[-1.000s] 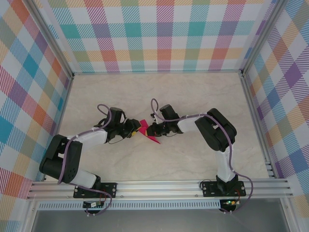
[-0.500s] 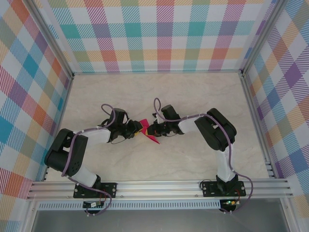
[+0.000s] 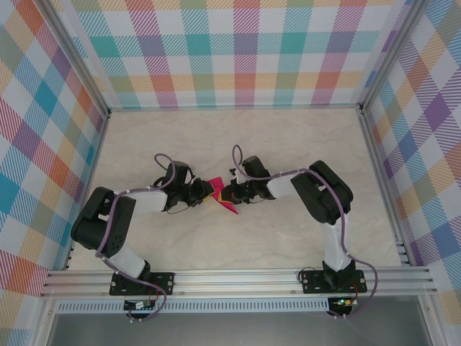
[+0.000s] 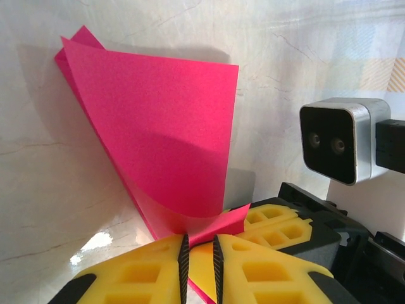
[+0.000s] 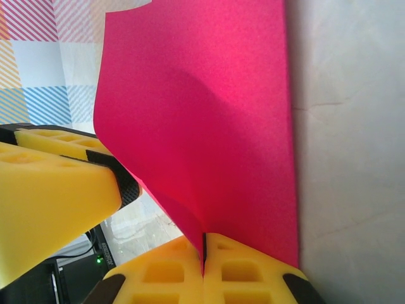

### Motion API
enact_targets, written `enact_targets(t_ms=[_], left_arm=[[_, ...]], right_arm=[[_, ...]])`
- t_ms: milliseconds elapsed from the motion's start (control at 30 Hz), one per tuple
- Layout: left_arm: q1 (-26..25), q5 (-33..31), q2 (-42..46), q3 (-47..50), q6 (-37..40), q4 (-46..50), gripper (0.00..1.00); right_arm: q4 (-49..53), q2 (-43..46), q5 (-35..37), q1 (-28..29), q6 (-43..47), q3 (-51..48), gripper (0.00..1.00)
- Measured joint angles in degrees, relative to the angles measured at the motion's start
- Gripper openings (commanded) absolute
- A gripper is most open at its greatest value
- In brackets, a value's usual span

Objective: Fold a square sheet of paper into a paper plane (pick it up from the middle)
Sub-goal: Fold the wing for the fifth time at the center of the table.

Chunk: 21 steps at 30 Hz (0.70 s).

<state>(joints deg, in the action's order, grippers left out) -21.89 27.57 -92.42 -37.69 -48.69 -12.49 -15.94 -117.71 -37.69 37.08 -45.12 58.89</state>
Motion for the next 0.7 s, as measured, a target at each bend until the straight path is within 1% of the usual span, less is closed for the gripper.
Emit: enact_targets(t_ms=[300, 700], left_arm=[[0.0, 0.7, -2.9, -0.9, 0.6, -1.6, 0.18], [0.0, 1.5, -6.2, -2.1, 0.8, -2.7, 0.16]], right_arm=[[0.1, -0.5, -1.9, -0.9, -2.0, 0.0, 0.02], [0.5, -0.8, -2.7, -1.1, -2.3, 0.4, 0.04]])
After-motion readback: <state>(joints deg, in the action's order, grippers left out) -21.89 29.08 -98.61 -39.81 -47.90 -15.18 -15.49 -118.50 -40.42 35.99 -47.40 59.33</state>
